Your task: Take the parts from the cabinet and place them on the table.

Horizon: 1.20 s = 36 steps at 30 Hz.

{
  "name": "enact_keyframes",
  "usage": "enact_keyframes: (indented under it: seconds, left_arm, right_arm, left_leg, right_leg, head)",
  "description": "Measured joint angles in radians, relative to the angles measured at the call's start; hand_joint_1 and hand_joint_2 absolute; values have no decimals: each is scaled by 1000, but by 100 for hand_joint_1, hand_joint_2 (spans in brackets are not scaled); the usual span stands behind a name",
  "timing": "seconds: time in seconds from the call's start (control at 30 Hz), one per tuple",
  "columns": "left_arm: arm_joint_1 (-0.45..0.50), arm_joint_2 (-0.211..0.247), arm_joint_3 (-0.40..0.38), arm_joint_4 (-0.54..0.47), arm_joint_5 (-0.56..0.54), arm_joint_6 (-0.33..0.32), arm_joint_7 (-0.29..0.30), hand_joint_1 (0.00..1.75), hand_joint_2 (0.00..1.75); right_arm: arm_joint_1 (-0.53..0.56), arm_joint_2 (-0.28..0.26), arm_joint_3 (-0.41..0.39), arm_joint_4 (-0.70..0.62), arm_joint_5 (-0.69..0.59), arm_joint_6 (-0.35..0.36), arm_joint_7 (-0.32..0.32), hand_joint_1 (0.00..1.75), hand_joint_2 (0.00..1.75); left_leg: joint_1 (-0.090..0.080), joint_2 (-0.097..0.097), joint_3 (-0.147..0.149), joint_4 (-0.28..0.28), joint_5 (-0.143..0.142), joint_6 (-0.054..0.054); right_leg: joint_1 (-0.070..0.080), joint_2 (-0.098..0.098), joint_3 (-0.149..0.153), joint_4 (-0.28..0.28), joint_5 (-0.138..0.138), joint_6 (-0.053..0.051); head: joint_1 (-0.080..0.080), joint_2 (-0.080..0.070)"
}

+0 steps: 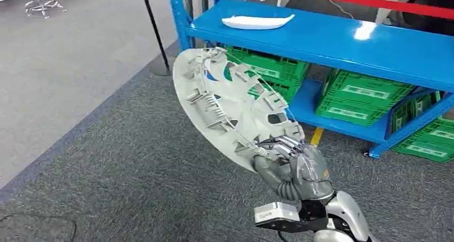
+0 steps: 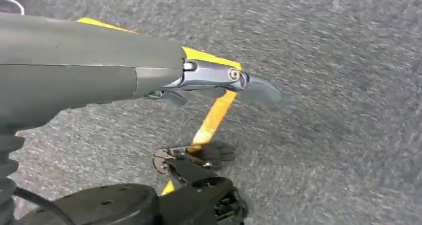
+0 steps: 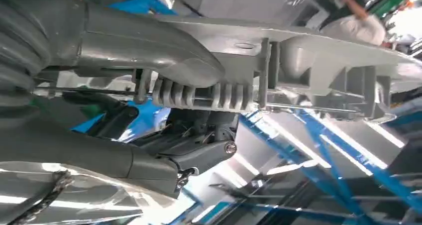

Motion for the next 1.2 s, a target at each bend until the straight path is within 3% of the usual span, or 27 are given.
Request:
enact_keyframes:
  seconds: [0.03, 0.07, 0.1, 0.13, 0.2, 0.23, 0.27, 0.33, 0.37, 0.4, 0.43, 0.53, 0.57, 0.6, 0.63, 0.67, 0.73, 0.77, 0.8, 0.83, 0.87, 0.9, 0.93, 1.07, 1.1, 1.13, 1.2]
  left_arm:
    - [4, 0, 6, 0, -1, -5, -1, 0, 175]
    - [6, 0, 12, 0, -2, -12, -2, 0, 175]
    - [9, -1, 18, -1, -3, -16, -4, 0, 175]
    - [9, -1, 20, -2, -5, -20, -5, 0, 175]
    - [3, 0, 28, -2, -16, -40, -15, 0, 175]
    - [2, 2, 36, -2, -20, -45, -21, 0, 175]
    - [0, 4, 45, -2, -26, -49, -24, 0, 175]
    - [-1, 7, 53, -3, -33, -49, -28, 0, 175]
    - [-1, 7, 56, -3, -34, -48, -31, 0, 175]
    - [0, 8, 58, -3, -36, -48, -34, 0, 175]
    - [-6, 8, 64, -3, -39, -48, -35, 0, 175]
    - [-4, 8, 76, -3, -47, -46, -37, 0, 175]
    - [-4, 10, 80, -3, -48, -45, -37, 0, 175]
    - [-4, 10, 81, -3, -48, -45, -39, 0, 175]
    - [-7, 10, 82, -3, -49, -45, -39, 0, 175]
    - [-10, 10, 83, -3, -51, -45, -39, 0, 175]
    - [-13, 9, 85, -3, -55, -45, -39, 0, 175]
    - [-12, 8, 88, -3, -55, -45, -39, 0, 175]
    - [-10, 7, 90, -3, -57, -45, -40, 0, 175]
    - [-9, 7, 92, -3, -58, -45, -41, 0, 175]
    - [-9, 7, 93, -4, -61, -45, -41, 0, 175]
    - [-10, 6, 94, -5, -64, -46, -42, 0, 175]
    - [-14, 6, 94, -6, -66, -48, -42, 0, 175]
    - [-14, 3, 100, -15, -72, -49, -44, 0, 175]
    - [-12, -1, 100, -17, -75, -50, -45, 0, 175]
    - [-13, -1, 101, -21, -76, -50, -45, 0, 175]
    - [-19, -6, 102, -21, -78, -52, -46, 0, 175]
  right_arm:
    - [-3, 0, 1, 0, 5, 5, 1, 175, 175]
    - [-6, 0, 1, 0, 10, 7, 4, 175, 175]
    - [-11, 0, 3, 2, 13, 10, 8, 175, 175]
    - [-13, 0, 5, 2, 15, 11, 10, 175, 175]
    - [-17, 9, 19, 5, 33, 13, 24, 175, 175]
    - [-22, 10, 30, 9, 40, 14, 30, 175, 175]
    - [-28, 12, 40, 13, 41, 13, 35, 175, 175]
    - [-33, 13, 49, 18, 41, 11, 40, 175, 175]
    - [-33, 13, 51, 19, 41, 10, 41, 175, 175]
    - [-35, 13, 53, 20, 39, 9, 41, 175, 175]
    - [-36, 13, 56, 22, 38, 9, 42, 175, 175]
    - [-48, 13, 64, 23, 38, 11, 50, 175, 175]
    - [-51, 14, 67, 23, 38, 12, 52, 175, 175]
    - [-54, 15, 68, 23, 39, 13, 54, 175, 175]
    - [-55, 19, 68, 23, 39, 13, 55, 175, 175]
    - [-55, 20, 68, 23, 40, 14, 55, 175, 175]
    - [-55, 20, 68, 23, 40, 15, 57, 175, 175]
    - [-55, 20, 68, 23, 40, 14, 57, 175, 175]
    - [-55, 20, 69, 23, 39, 14, 57, 175, 175]
    - [-55, 20, 69, 23, 39, 14, 57, 175, 175]
    - [-56, 20, 69, 23, 40, 14, 57, 175, 175]
    - [-57, 20, 69, 23, 40, 14, 57, 175, 175]
    - [-57, 21, 70, 23, 41, 15, 57, 175, 175]
    - [-64, 21, 75, 26, 41, 18, 58, 175, 175]
    - [-66, 21, 75, 27, 40, 20, 58, 175, 175]
    - [-66, 21, 76, 27, 40, 21, 58, 175, 175]
    - [-66, 21, 76, 29, 40, 21, 58, 175, 175]
  left_leg:
    - [-3, -11, -8, -3, 5, 10]
    - [3, -23, -2, -13, 12, 23]
    - [1, -30, -5, -14, 16, 29]
    - [-1, -40, -10, -14, 19, 33]
    - [-7, -66, -18, -12, 25, 44]
    - [-10, -80, -20, -10, 25, 46]
    - [-12, -95, -20, -8, 25, 46]
    - [-12, -125, -20, 0, 24, 45]
    - [-11, -142, -21, 9, 19, 43]
    - [-10, -155, -29, 19, 13, 37]
    - [-15, -169, -45, 44, 10, 31]
    - [-5, -198, -70, 46, 20, 16]
    - [-5, -207, -72, 48, 14, 13]
    - [-11, -149, -81, 71, -4, 6]
    - [-11, -104, -105, 125, -35, -1]
    - [-6, -79, -144, 205, -74, -6]
    - [0, -63, -208, 344, -125, -11]
    - [1, -63, -214, 359, -119, -11]
    - [0, -62, -196, 324, -90, -9]
    - [0, -60, -157, 250, -46, -5]
    - [-4, -43, -106, 152, -2, 2]
    - [-12, 6, -63, 71, 22, 11]
    - [-24, 29, -54, 48, 5, 16]
    - [-30, -16, -62, 29, 21, 46]
    - [-23, -26, -53, 18, 31, 49]
    - [-21, -37, -54, 16, 35, 57]
    - [-22, -61, -61, 17, 39, 64]
  right_leg:
    - [-3, -12, 0, 1, 0, 7]
    - [-10, 4, -12, 5, -14, 14]
    - [-11, 67, -24, 30, -34, 15]
    - [-11, 103, -50, 90, -71, 11]
    - [-6, 132, -134, 266, -144, 6]
    - [-5, 137, -163, 321, -151, 4]
    - [-5, 139, -170, 327, -133, 1]
    - [-6, 145, -125, 223, -52, -2]
    - [-10, 164, -84, 132, -2, -1]
    - [-17, 217, -63, 84, 4, 1]
    - [-24, 233, -43, 55, -7, 2]
    - [-13, 205, -55, 66, -14, -5]
    - [-24, 187, -52, 59, -11, -12]
    - [-20, 175, -49, 59, -11, -16]
    - [-18, 160, -48, 58, -12, -23]
    - [-14, 143, -48, 59, -13, -25]
    - [-9, 112, -49, 59, -14, -27]
    - [-8, 97, -49, 59, -14, -27]
    - [-7, 85, -48, 59, -15, -28]
    - [-6, 74, -48, 59, -15, -28]
    - [-5, 63, -46, 58, -15, -27]
    - [-5, 55, -43, 57, -15, -27]
    - [1, 45, -44, 58, -17, -23]
    - [-1, -1, -35, 50, -16, -3]
    - [-7, 41, -45, 63, -29, 0]
    - [-9, 98, -64, 103, -57, -1]
    - [-9, 138, -137, 258, -132, 0]
  head:
    - [2, 0]
    - [1, 0]
    - [5, 0]
    - [7, 0]
    - [11, 0]
    - [11, 0]
    - [11, 0]
    - [11, 0]
    - [11, 0]
    - [11, 0]
    - [9, 0]
    - [10, 0]
    - [10, 0]
    - [6, 0]
    - [-5, 0]
    - [-5, 0]
    - [-5, 0]
    - [-5, 0]
    - [-6, 0]
    - [-5, 0]
    - [-6, 0]
    - [-5, 0]
    - [-6, 0]
    - [-7, 0]
    - [-5, 0]
    - [-5, 0]
    - [-1, 0]
